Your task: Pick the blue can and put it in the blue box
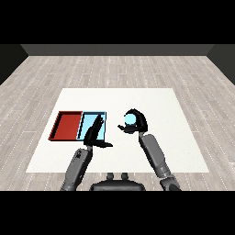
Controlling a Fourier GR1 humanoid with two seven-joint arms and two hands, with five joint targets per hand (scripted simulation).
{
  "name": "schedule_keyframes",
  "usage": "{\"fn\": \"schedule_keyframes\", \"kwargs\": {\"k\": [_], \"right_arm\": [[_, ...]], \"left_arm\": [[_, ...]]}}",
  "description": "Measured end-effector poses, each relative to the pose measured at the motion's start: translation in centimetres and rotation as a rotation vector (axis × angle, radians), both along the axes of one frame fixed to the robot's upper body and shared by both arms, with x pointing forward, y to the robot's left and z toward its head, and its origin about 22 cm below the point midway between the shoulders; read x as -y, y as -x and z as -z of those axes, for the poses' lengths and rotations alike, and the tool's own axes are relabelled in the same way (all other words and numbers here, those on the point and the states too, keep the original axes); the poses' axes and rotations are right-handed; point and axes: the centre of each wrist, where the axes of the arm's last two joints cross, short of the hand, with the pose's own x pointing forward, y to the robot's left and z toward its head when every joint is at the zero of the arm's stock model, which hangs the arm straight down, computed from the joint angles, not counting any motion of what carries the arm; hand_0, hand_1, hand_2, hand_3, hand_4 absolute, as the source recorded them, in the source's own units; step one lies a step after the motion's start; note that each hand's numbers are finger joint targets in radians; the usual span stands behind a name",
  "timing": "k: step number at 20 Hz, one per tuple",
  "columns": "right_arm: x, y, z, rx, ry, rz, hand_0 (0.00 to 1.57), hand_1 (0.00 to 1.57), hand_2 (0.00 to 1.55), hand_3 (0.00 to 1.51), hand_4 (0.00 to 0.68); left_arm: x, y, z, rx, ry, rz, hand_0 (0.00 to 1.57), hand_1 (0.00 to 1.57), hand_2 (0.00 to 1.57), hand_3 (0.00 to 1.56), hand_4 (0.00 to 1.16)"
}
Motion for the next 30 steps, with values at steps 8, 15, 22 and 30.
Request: {"fn": "schedule_keyframes", "kwargs": {"k": [8, 15, 22, 30], "right_arm": [[-1.2, 0.8, -0.5, 0.016, 0.013, -0.048, 1.42, 1.42, 1.46, 1.42, 0.624], [-2.7, 0.8, -1.1, 0.031, 0.019, -0.078, 1.43, 1.43, 1.46, 1.43, 0.608], [-3.8, 1.3, -2.0, 0.038, 0.025, -0.101, 1.43, 1.43, 1.46, 1.42, 0.614], [-4.4, 1.9, -1.2, 0.056, 0.035, -0.130, 1.46, 1.46, 1.47, 1.42, 0.616]], "left_arm": [[2.4, -0.8, -0.1, -0.009, -0.060, 0.007, 0.00, 0.00, 0.00, 0.00, 0.00], [4.2, -1.4, 2.3, -0.029, -0.069, 0.024, 0.00, 0.00, 0.00, 0.00, 0.00], [5.2, -1.2, 2.3, -0.044, -0.070, 0.031, 0.00, 0.00, 0.00, 0.00, 0.00], [5.6, -1.3, 2.4, -0.042, -0.065, 0.046, 0.00, 0.00, 0.00, 0.00, 0.00]]}}
